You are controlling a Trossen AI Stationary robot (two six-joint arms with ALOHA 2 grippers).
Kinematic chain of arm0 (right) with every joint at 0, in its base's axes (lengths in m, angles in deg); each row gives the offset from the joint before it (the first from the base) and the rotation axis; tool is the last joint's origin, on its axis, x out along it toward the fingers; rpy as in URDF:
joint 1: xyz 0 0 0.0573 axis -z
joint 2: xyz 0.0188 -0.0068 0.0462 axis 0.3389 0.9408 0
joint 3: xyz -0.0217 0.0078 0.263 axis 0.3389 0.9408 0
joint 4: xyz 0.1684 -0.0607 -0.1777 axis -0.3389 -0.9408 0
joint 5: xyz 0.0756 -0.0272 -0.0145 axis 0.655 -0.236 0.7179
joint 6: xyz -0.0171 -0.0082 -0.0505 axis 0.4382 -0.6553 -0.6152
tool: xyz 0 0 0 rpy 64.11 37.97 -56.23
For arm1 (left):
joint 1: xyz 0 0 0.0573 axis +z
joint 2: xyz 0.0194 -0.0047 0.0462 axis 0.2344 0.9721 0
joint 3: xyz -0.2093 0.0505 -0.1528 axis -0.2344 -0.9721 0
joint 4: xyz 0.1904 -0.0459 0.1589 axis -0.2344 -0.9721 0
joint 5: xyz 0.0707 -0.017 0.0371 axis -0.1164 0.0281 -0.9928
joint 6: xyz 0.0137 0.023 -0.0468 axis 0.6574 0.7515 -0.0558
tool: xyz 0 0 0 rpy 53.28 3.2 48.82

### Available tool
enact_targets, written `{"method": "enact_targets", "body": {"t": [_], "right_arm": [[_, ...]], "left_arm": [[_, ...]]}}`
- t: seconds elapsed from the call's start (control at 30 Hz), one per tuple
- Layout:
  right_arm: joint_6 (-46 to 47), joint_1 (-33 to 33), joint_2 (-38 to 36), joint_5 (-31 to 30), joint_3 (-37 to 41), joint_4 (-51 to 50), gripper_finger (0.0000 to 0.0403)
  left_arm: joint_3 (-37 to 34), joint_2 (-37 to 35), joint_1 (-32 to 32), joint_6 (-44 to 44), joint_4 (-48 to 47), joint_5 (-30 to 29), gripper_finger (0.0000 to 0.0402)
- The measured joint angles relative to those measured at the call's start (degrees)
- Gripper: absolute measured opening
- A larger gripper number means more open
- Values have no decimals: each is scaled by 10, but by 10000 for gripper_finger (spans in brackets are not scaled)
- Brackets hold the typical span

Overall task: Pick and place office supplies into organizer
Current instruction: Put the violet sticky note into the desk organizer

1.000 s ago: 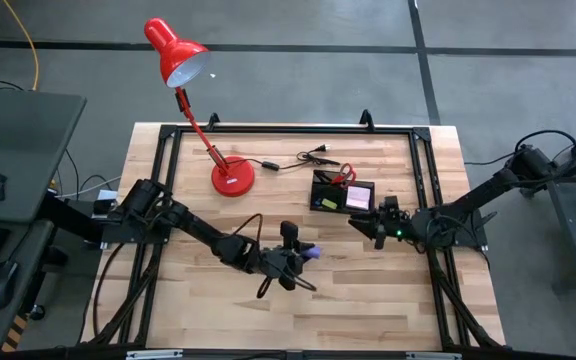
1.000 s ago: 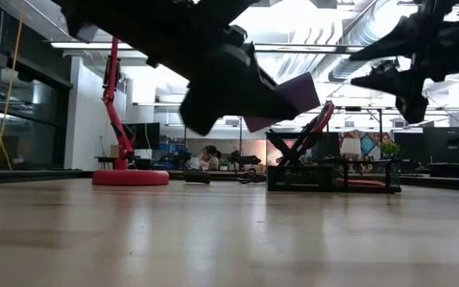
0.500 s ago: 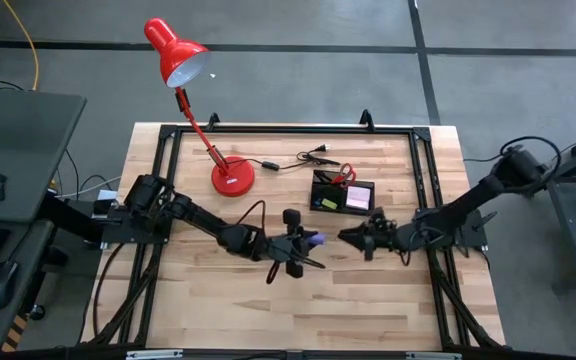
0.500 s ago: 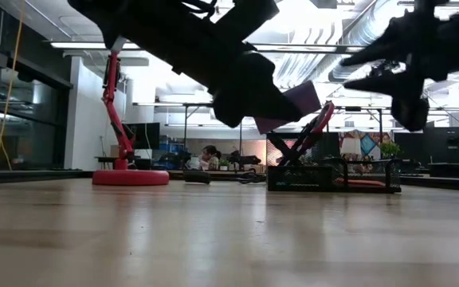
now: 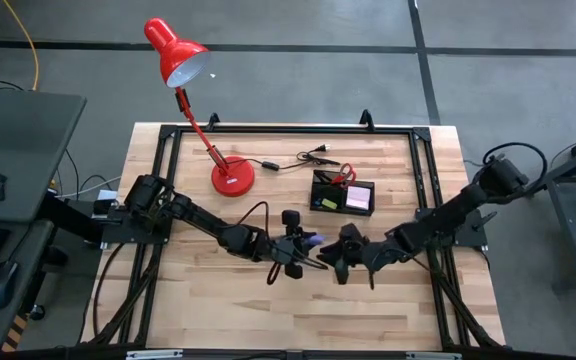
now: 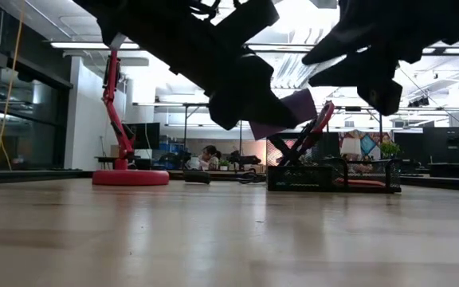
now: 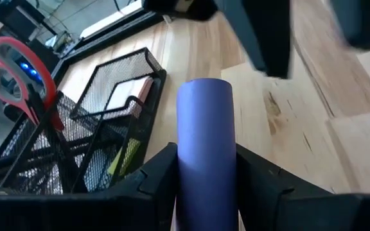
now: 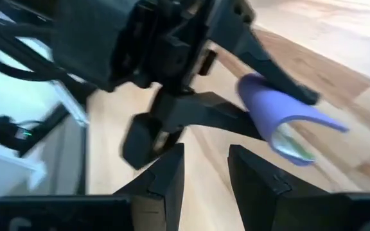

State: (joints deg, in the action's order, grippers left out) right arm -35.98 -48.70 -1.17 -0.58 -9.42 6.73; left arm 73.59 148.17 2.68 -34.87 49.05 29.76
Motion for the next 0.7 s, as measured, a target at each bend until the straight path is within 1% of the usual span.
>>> {"method": "enact_targets", "body": {"t": [0.07,0.17,0.3,0.47,0.7], "right_arm": [[0,0,0,-2,-15,-36,113],[6,0,0,-1,-28,-59,113],[14,0,0,0,-29,-68,113],[29,3,0,-11,-29,-105,113],[26,10,0,-20,-29,-116,113]], "left_arm": [[0,0,0,-8,-9,0,122],[0,0,0,-11,-22,-1,122],[0,0,0,-23,-26,-1,122],[0,0,0,-24,-25,-1,122],[0,0,0,-38,-25,20,122]]}}
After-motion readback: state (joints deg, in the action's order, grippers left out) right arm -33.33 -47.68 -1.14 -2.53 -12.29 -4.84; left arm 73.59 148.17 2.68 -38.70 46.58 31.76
